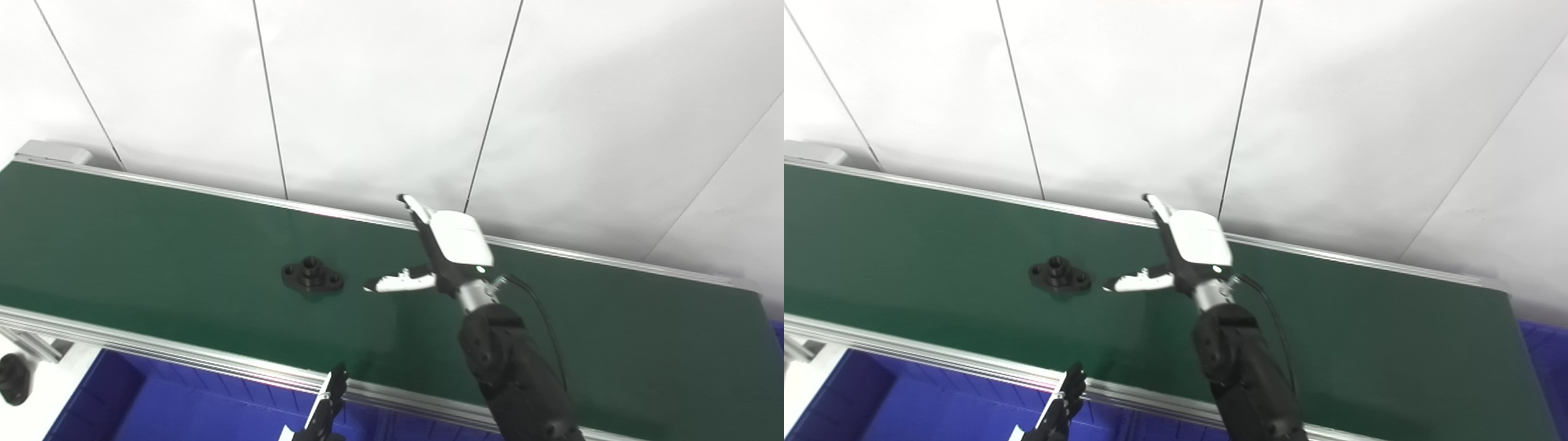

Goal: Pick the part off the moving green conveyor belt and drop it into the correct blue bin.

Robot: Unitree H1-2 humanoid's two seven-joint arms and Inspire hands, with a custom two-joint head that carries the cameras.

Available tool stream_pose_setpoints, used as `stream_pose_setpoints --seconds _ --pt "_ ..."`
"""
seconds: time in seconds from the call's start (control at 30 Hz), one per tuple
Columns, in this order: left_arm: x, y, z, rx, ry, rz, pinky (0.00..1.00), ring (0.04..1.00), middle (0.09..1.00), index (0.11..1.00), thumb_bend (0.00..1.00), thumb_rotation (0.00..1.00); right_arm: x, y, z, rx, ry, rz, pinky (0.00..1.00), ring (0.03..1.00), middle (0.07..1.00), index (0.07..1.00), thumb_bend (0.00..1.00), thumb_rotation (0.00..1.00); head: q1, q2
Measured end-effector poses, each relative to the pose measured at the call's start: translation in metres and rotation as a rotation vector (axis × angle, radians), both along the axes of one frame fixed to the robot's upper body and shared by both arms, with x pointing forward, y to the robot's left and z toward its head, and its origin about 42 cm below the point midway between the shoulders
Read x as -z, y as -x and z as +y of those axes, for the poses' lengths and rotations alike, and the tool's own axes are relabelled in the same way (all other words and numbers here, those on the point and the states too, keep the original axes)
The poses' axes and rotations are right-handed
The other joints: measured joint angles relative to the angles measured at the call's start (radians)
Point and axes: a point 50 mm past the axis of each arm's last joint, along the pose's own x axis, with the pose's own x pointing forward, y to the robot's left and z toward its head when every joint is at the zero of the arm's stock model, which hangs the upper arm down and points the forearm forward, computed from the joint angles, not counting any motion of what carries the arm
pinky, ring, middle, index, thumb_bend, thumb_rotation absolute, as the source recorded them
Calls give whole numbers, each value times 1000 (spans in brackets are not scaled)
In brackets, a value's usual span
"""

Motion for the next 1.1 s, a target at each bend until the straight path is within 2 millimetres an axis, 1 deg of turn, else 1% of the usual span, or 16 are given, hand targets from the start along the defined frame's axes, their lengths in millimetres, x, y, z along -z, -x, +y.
stream_pose_setpoints --seconds 0.13,0.23,0.33,0.43,0.53,0.6,0.7,0.73,0.77,0.83,0.87,0.9,0.97,1.0,1.07,1.1 --pt "-1 1 -2 6 -7 -1 1000 1000 1000 1000 616 1000 8 -2 13 -15 -3 49 721 819 889 931 1000 644 21 6" --pt "-2 3 -5 6 -7 -1 1000 1000 1000 1000 618 1000 18 -1 17 -17 2 82 700 809 885 928 1000 641 26 11" --pt "-7 4 -5 2 -14 -15 1000 1000 1000 1000 616 1000 25 -1 20 -22 20 99 651 777 872 928 1000 618 35 18" --pt "-8 5 -6 -2 -14 -15 1000 997 1000 1000 621 1000 26 -2 24 -29 29 108 641 776 869 936 1000 628 41 25" --pt "-10 8 -6 -5 -23 -11 1000 995 1000 1000 631 1000 23 -1 34 -32 34 115 634 773 867 939 1000 635 49 29" --pt "-12 9 -5 -7 -27 -15 1000 994 1000 1000 632 1000 22 0 38 -39 45 113 588 740 855 938 1000 641 55 34" --pt "-14 11 -5 -12 -27 -11 1000 995 1000 1000 657 1000 28 0 40 -48 76 121 482 613 787 878 998 620 66 44" --pt "-14 12 -5 -14 -27 -5 1000 995 1000 1000 657 1000 31 0 40 -47 84 127 479 607 785 876 998 619 66 44" --pt "-14 13 -5 -16 -29 2 1000 991 1000 1000 660 1000 34 0 39 -45 88 134 376 498 701 853 972 580 72 49" --pt "-15 14 -5 -21 -30 6 996 985 1000 1000 661 1000 41 1 38 -35 85 150 310 424 623 819 938 542 72 49" --pt "-16 15 -5 -22 -31 5 993 983 1000 1000 662 1000 44 2 36 -27 81 155 294 405 598 806 924 529 78 52" --pt "-18 15 -5 -23 -30 2 991 980 1000 1000 656 1000 47 2 36 -17 74 148 266 364 521 768 890 515 84 55" --pt "-19 16 -5 -24 -29 -1 998 983 1000 1000 643 1000 51 5 35 -8 70 137 226 305 438 708 826 471 89 58" --pt "-19 16 -5 -24 -28 -1 999 984 1000 1000 642 1000 55 8 37 -10 81 119 223 300 432 704 821 467 89 58" --pt "-19 16 -6 -23 -29 -2 992 978 1000 1000 640 1000 61 13 40 -22 112 79 199 269 396 664 775 399 98 64" --pt "-19 16 -6 -23 -31 -2 990 977 1000 1000 640 1000 62 16 43 -32 127 52 194 263 389 656 766 385 98 64"
